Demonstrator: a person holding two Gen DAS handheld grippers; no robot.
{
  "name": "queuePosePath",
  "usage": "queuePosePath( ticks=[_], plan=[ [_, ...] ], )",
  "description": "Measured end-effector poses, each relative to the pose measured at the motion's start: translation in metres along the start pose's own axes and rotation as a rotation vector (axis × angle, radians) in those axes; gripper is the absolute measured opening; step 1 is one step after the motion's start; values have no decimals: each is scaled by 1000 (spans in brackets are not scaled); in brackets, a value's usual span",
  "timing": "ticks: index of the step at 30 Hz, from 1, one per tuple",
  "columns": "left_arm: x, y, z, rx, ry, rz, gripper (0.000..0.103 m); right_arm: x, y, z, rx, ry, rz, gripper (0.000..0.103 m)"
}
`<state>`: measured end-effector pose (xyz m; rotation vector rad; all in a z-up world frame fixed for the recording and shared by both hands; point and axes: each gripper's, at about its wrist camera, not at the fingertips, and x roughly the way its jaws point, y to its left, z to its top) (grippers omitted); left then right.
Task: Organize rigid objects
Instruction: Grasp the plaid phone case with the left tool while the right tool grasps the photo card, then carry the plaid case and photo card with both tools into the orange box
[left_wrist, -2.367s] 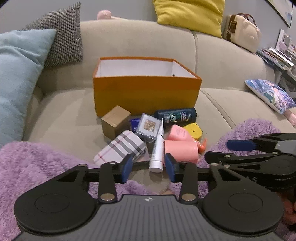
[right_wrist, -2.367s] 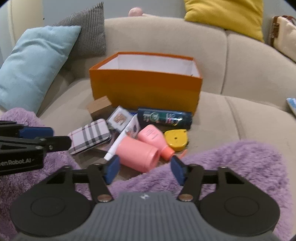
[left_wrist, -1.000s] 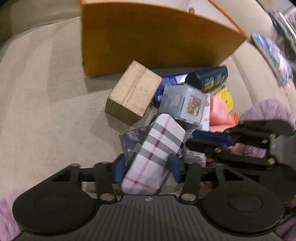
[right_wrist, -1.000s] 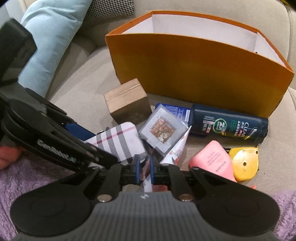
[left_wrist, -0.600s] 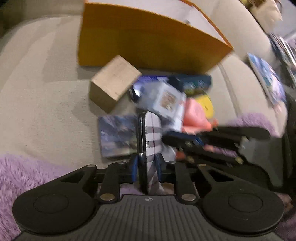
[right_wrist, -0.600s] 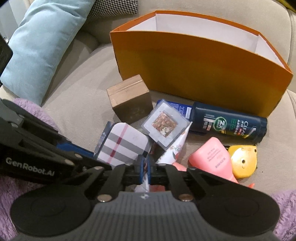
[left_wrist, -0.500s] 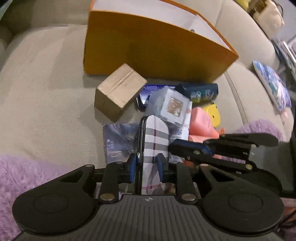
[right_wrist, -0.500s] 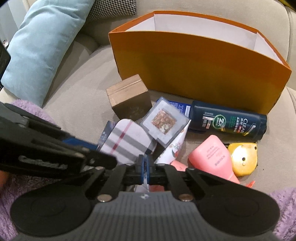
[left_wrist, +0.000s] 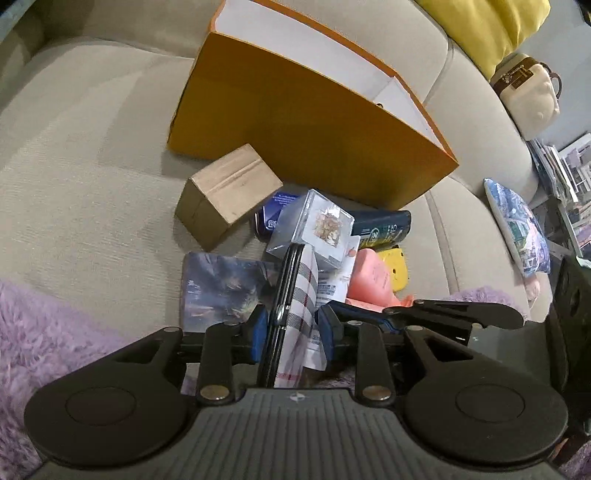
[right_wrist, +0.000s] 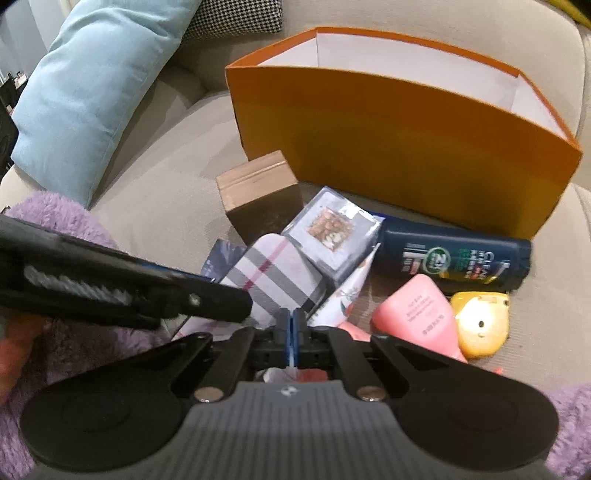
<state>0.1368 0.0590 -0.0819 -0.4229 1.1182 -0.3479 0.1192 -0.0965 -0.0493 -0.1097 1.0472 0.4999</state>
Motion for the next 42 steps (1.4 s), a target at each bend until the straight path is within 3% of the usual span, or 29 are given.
queuePosePath(
  ticks=[3, 7, 11, 13, 17, 23, 26, 31, 33, 38, 42],
  plan=[
    [10, -7, -1, 45, 41, 45, 32, -2, -1, -2, 14, 4, -3, 3],
    [7, -5, -1, 36, 45, -54, 26, -9, -3, -6, 17, 8, -12, 6],
    [17, -11, 0, 58, 30, 27, 25, -9, -2, -7, 9, 10, -10, 7],
    [15, -12, 0, 59, 21, 33, 23, -8, 1, -7, -12, 12, -15, 9],
    [-6, -11, -5, 44, -43, 84, 20, -9, 11, -6, -86, 5, -3, 19],
    [-55, 4, -6, -2, -155, 173, 20, 3, 40, -3, -334, 29, 17, 40],
    [-67, 18, -3, -37, -185, 195, 20, 17, 56, -2, -476, 51, 7, 45],
    [-65, 33, 1, -61, -203, 174, 20, 38, 71, 0, -703, 56, -47, 51],
    [-65, 34, 1, -56, -207, 165, 20, 46, 76, -3, -810, 49, -64, 58],
    [-60, 42, 4, -69, -201, 140, 20, 60, 89, -24, -1057, 15, -131, 66],
    [-56, 43, 5, -69, -200, 139, 20, 63, 91, -27, -1090, -6, -141, 65]
  ],
)
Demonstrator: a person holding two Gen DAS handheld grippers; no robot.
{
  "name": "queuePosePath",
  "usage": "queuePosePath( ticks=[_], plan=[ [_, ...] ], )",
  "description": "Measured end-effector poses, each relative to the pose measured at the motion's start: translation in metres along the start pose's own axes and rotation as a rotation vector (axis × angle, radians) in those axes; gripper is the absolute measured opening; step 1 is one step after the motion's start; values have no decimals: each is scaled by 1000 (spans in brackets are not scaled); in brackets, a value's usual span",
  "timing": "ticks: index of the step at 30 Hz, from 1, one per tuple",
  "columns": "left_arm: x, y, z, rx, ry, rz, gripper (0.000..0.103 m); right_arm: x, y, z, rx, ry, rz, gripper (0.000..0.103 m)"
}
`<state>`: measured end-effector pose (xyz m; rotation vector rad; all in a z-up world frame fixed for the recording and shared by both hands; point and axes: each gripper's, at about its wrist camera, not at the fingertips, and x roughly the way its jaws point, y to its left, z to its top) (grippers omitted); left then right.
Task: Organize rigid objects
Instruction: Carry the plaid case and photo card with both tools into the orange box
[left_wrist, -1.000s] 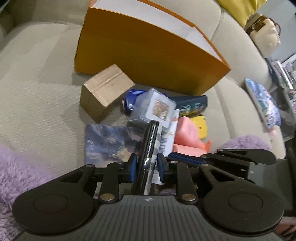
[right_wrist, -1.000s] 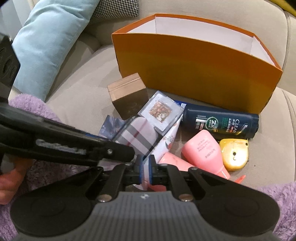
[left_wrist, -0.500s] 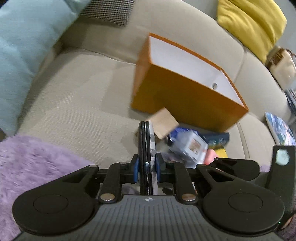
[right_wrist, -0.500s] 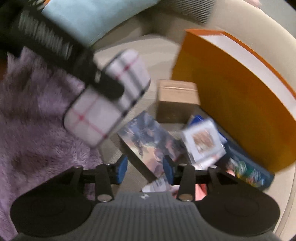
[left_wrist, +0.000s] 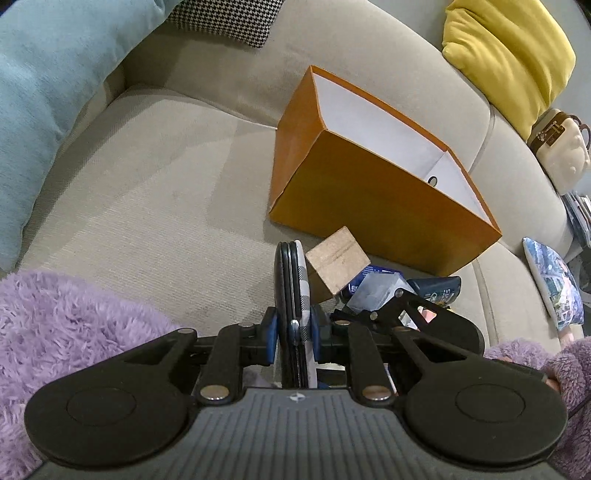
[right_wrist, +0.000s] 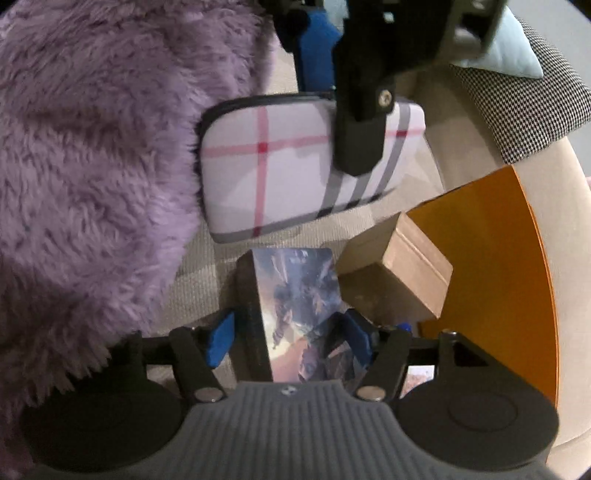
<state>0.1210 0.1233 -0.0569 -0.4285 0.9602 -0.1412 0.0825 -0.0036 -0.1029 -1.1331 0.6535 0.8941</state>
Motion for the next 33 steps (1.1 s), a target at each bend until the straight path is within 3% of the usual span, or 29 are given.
queuePosePath(
  ticks=[7, 12, 15, 17, 23, 28, 33],
  plan=[
    [-3, 1, -2, -10, -10, -1, 20, -22, -34, 13, 179, -28, 47, 39],
    [-5, 0, -2, -11, -12, 5, 20, -39, -85, 9, 472, -41, 135, 23],
    [-4, -1, -2, -9, -7, 10, 20, -31, -113, -2, 675, -4, 224, 23],
    [-1, -2, -2, -9, 3, 16, 20, -22, -120, -7, 720, 31, 244, 24],
    [0, 0, 0, -16, -1, 12, 20, -21, -120, -12, 791, 26, 253, 23],
    [-19, -9, 7, -1, -32, -5, 19, -56, -137, -27, 923, -70, 246, 23],
    [-48, -28, 47, 29, -97, -84, 19, -96, -171, -37, 1023, -203, 198, 23]
  ],
)
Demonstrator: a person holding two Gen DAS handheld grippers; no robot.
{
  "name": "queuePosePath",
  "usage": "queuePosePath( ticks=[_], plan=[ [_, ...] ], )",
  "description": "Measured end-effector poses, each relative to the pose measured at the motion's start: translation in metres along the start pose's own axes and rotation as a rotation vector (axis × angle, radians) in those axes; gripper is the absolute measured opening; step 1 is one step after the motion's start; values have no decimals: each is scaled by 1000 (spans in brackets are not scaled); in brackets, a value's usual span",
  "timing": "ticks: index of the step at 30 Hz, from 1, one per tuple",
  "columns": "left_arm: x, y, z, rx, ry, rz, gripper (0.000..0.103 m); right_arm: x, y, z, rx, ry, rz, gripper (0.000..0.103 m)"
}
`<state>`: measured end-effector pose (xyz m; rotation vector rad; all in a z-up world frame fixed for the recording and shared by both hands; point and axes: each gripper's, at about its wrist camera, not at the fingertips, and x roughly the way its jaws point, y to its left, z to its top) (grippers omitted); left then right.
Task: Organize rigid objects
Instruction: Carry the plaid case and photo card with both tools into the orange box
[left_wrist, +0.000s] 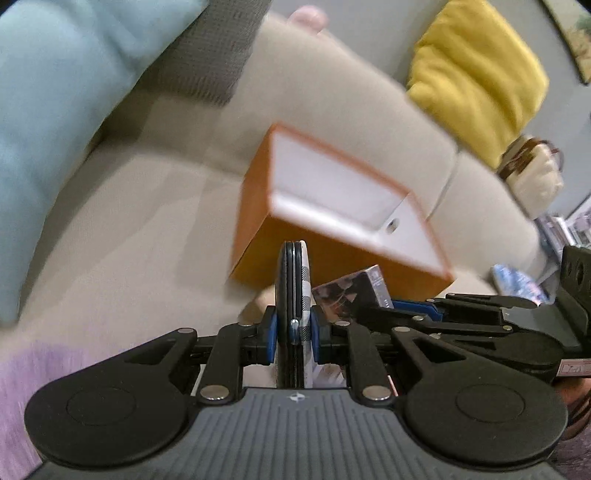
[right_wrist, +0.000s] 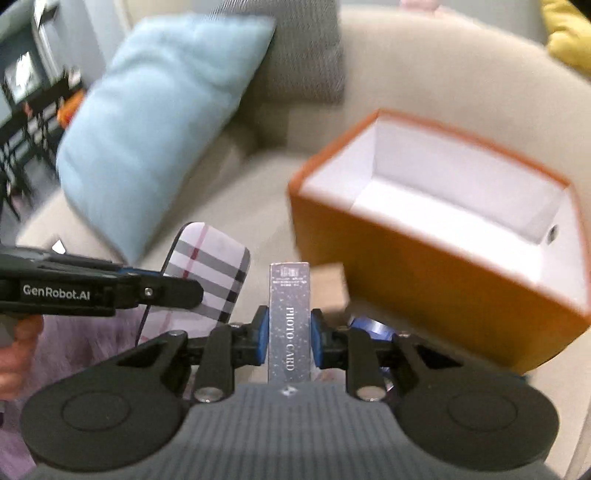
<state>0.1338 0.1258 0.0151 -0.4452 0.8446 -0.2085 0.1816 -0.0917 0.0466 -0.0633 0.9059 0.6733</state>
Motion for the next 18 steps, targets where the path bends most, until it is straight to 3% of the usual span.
queuePosePath(
  ticks=[4, 7, 13, 18],
  plan=[
    [5, -22, 58, 65, -6, -58, 19, -28, -36, 38, 96, -108, -7, 23],
    [30, -40, 100, 130, 17, -65, 19, -27, -71, 65, 188, -135, -27, 23],
    [132, -46, 151, 161, 193, -16, 19, 27, -137, 90, 375, -65, -70, 23],
    [201, -38, 157, 143, 310, 60, 19, 81, -179, 97, 464, 16, -82, 23]
  ],
)
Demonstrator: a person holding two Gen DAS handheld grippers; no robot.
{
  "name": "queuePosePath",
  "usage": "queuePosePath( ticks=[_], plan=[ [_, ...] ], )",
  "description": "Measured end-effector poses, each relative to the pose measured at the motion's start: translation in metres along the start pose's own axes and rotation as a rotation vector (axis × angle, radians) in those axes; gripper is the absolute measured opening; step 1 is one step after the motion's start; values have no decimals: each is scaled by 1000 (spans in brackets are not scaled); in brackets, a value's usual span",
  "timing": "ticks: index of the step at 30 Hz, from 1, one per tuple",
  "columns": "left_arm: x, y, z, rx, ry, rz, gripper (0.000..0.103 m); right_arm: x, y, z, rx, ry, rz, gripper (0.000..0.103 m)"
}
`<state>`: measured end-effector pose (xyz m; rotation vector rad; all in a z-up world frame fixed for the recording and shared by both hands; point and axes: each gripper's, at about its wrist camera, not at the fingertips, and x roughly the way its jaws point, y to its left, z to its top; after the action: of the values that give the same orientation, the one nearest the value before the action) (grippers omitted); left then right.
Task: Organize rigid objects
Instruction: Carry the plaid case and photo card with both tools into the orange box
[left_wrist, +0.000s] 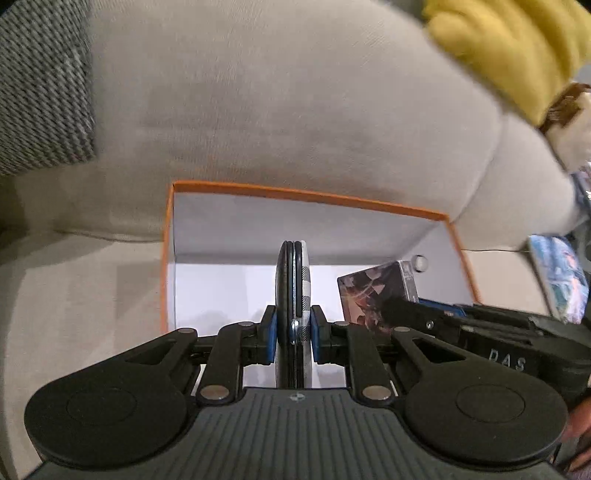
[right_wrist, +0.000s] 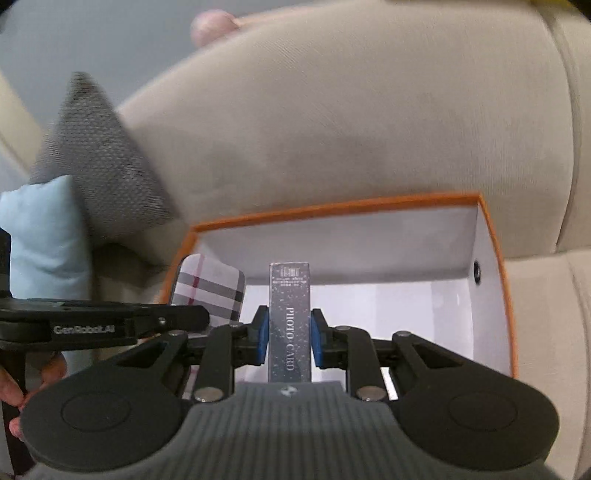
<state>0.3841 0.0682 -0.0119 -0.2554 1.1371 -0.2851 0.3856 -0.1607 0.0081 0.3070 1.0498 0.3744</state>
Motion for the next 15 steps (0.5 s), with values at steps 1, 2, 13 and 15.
queuePosePath(
  ticks=[1, 2, 13, 15],
  plan=[
    [12, 1, 4, -4, 21, 9, 19, 8, -5, 3, 14, 10, 3, 23],
    [20, -1, 7, -5, 34, 27, 19, 16, -9, 5, 25, 19, 7, 23],
    [90, -18, 22, 85, 153, 221, 20, 65, -17, 4, 59, 81, 21, 23],
    [92, -17, 21, 83, 138, 220, 20, 69, -21, 4, 59, 87, 25, 23]
  ],
)
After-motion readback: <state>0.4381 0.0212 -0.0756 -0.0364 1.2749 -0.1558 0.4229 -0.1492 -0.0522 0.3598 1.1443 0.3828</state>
